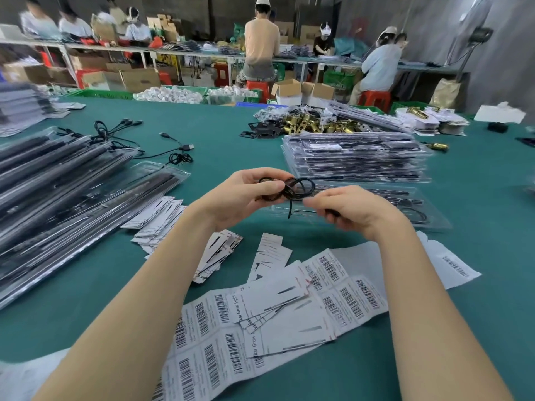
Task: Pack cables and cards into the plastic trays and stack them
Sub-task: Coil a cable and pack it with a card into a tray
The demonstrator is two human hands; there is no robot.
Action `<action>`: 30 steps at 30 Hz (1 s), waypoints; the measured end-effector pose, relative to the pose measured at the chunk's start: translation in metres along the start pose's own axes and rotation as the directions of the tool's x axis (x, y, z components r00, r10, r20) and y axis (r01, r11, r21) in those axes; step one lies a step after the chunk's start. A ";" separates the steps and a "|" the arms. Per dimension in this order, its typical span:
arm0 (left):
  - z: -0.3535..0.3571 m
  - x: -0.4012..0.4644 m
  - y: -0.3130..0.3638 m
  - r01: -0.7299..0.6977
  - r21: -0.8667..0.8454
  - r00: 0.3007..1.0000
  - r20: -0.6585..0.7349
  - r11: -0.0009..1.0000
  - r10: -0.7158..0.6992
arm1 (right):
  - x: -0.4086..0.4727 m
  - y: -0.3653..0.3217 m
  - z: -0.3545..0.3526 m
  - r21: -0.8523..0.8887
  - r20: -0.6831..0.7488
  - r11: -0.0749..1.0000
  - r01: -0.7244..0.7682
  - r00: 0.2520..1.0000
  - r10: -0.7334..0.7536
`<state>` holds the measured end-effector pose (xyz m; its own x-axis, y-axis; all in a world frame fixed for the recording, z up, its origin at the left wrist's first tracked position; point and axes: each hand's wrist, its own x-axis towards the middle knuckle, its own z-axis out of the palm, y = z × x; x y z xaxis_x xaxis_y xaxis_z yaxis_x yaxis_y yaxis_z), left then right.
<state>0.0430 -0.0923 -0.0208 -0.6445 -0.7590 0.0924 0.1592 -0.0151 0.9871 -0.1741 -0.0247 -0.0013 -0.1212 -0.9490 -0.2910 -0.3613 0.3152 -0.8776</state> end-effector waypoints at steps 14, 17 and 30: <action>0.015 0.010 -0.010 0.040 0.602 0.975 -0.198 0.798 0.100 | 0.005 -0.035 0.038 -0.255 -0.179 0.920 0.299 0.920 -0.349; 0.010 0.011 -0.012 0.013 0.466 0.954 -0.272 0.884 0.129 | 0.000 -0.038 0.034 -0.173 -0.102 0.918 0.358 0.920 -0.378; 0.006 0.010 -0.010 -0.022 -0.022 0.974 -0.225 1.000 0.017 | -0.004 -0.027 0.025 -0.139 -0.132 0.925 0.353 0.919 -0.371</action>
<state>0.0303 -0.0958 -0.0288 -0.4567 -0.8863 0.0774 0.1897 -0.0120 0.9818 -0.1405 -0.0290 0.0142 -0.0996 -0.9891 0.1083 -0.5056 -0.0435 -0.8617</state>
